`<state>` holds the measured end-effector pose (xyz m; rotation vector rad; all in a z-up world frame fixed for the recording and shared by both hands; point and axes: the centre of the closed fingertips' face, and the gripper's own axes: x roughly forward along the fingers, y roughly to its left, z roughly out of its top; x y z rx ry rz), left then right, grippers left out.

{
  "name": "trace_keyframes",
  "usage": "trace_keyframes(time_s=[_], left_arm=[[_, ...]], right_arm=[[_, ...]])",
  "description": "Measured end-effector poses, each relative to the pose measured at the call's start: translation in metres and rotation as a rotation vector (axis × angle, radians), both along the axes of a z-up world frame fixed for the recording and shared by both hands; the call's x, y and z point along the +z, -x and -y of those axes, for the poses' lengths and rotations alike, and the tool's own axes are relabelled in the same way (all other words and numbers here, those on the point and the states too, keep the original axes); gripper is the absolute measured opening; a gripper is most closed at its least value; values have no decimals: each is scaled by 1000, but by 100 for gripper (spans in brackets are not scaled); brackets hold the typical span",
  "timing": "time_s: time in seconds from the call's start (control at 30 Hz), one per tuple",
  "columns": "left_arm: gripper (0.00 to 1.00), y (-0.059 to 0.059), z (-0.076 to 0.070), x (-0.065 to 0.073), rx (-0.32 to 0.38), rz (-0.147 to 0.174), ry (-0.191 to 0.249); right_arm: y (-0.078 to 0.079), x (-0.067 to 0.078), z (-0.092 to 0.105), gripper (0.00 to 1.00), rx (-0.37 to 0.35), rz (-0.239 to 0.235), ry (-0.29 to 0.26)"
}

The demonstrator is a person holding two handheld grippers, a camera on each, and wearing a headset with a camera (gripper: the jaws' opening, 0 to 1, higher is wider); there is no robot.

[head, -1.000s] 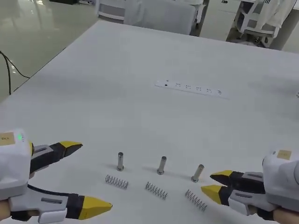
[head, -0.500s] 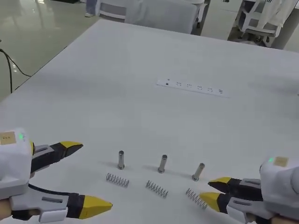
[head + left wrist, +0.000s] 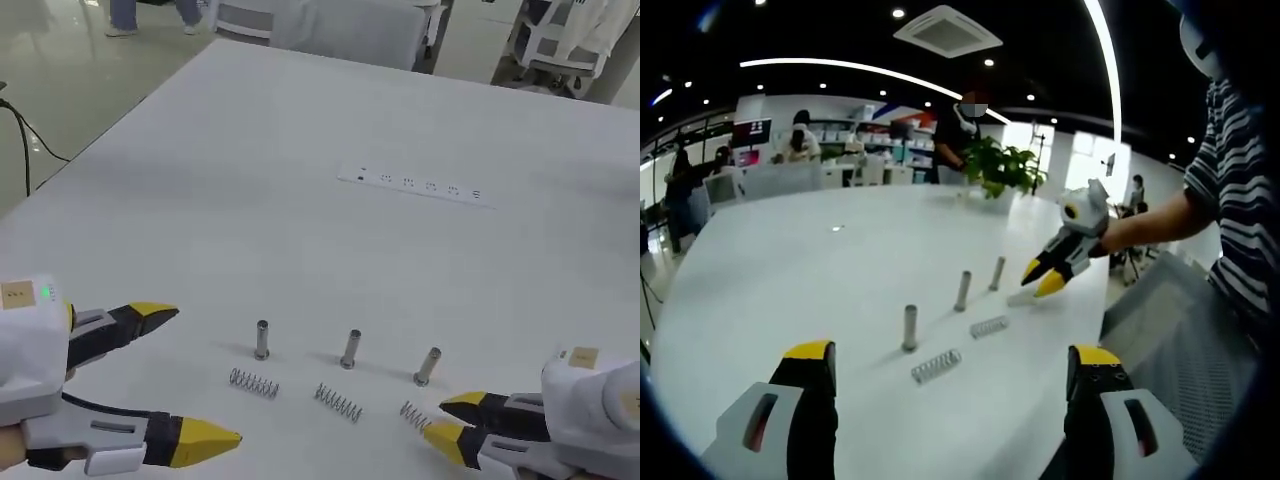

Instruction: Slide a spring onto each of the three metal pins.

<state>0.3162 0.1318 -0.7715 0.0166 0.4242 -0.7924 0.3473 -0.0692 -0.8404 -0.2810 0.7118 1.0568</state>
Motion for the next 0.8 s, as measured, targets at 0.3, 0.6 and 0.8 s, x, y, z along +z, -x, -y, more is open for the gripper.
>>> trace_keyframes(time_s=[0.3, 0.6, 0.8], left_arm=[[93, 0, -1, 0, 3, 0, 0], [93, 1, -3, -1, 8, -2, 1], [93, 1, -2, -2, 8, -4, 1]], right_arm=[[-1, -8, -1, 16, 12, 2, 18], [3, -19, -1, 11, 58, 21, 61], [3, -20, 0, 8, 104, 60, 84]])
